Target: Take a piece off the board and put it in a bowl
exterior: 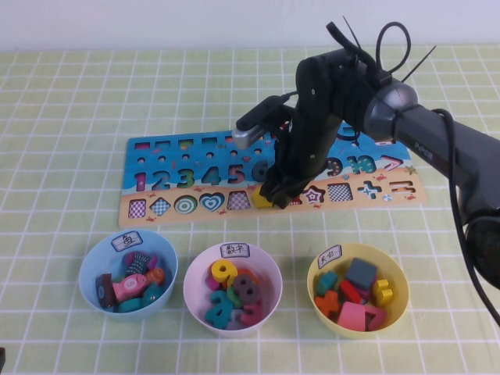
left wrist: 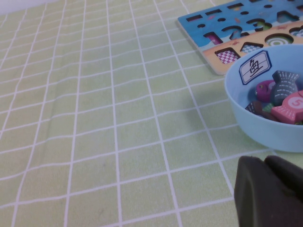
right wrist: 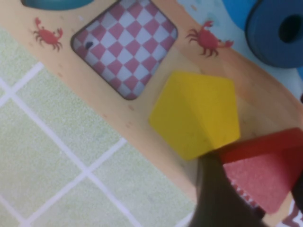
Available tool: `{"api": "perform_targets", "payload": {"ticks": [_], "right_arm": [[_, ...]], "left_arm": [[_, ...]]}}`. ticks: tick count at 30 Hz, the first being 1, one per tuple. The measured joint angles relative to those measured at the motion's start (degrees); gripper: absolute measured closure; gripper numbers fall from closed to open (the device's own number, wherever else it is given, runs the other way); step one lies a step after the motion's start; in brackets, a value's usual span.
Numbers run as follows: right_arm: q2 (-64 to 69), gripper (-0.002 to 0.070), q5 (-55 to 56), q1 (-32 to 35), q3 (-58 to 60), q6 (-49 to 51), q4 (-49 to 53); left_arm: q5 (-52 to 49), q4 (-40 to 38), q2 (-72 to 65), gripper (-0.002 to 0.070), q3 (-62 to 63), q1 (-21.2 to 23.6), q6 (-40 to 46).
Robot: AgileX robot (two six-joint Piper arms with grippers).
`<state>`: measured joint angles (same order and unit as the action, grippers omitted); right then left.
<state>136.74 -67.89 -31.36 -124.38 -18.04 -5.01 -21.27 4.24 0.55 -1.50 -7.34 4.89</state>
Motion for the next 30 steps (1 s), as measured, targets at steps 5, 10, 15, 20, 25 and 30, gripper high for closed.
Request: {"api": "perform_targets", "payload": {"ticks": [5,10,15,20,25,30], "right_arm": [[0.2,0.0383,-0.9,0.0,-1.0,0.0,0.2],[0.8,0.0383,-2.6,0.0,-4.8,0.1,1.4],[0.4,0.0383,-2.6,0.1,-6.8,0.1,2.0],[-1.8,0.0383,-2.9,0.1,-6.8,2.1,3.6],[-8.1,0.0383,-2.9,0.1,-4.5,3.0,4.5],[-18.6,0.0383,-2.9,0.1,7.8,3.5,4.6]], "left_arm": [[0.0,0.0,0.0,0.0678,0.0,0.0,0.0],[0.0,0.0,0.0,0.0678,0.0,0.0,0.0],[0.0,0.0,0.0,0.0678,0.0,0.0,0.0],[0.0,0.0,0.0,0.0678,0.0,0.0,0.0],[0.0,0.0,0.0,0.0678,0.0,0.0,0.0],[0.0,0.0,0.0,0.0678,0.0,0.0,0.0]]}}
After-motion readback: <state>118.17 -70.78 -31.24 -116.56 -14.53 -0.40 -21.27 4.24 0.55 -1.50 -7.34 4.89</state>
